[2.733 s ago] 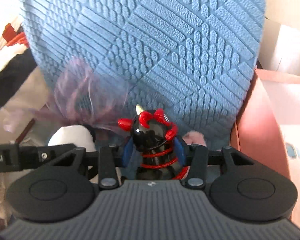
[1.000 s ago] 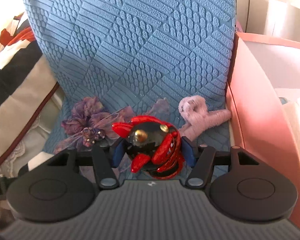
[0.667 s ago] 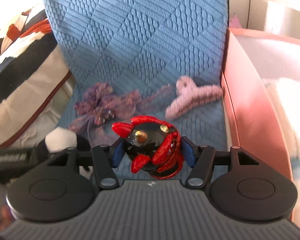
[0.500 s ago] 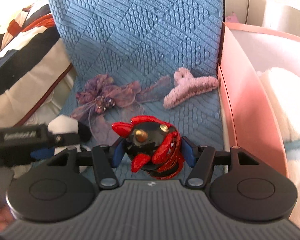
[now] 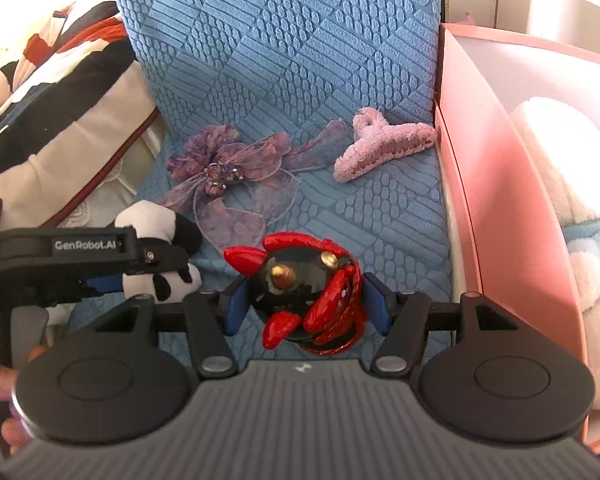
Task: Organize objects
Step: 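Lift the panda with the left tool while the right tool lifts the red ring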
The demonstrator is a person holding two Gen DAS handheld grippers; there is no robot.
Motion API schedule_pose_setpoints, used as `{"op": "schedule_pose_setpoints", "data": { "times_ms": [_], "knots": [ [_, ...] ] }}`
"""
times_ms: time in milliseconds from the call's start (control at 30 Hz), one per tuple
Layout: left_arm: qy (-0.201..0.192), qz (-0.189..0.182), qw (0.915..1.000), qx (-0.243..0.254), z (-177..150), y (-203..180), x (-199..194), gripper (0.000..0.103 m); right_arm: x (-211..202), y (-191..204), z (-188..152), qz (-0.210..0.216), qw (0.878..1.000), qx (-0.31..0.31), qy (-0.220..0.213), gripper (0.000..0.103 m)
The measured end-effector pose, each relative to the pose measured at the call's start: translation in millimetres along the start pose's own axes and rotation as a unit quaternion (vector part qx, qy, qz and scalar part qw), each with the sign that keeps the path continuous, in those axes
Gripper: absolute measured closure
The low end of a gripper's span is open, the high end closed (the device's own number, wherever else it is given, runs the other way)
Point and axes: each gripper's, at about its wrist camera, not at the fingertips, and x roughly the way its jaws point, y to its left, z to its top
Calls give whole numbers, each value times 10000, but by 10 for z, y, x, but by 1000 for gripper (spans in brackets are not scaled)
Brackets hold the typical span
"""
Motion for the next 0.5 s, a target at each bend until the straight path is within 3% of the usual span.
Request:
{"op": "schedule_pose_setpoints", "data": {
  "times_ms": [267, 500],
  "knots": [
    [115, -111, 9997, 200, -281, -68, -265, 39, -187, 49, -216, 158, 9999, -6, 15, 41],
    [320, -18, 9991, 271, -420, -55, -198, 39, -165, 54, -323, 43, 9999, 4, 93, 40]
  ]
}}
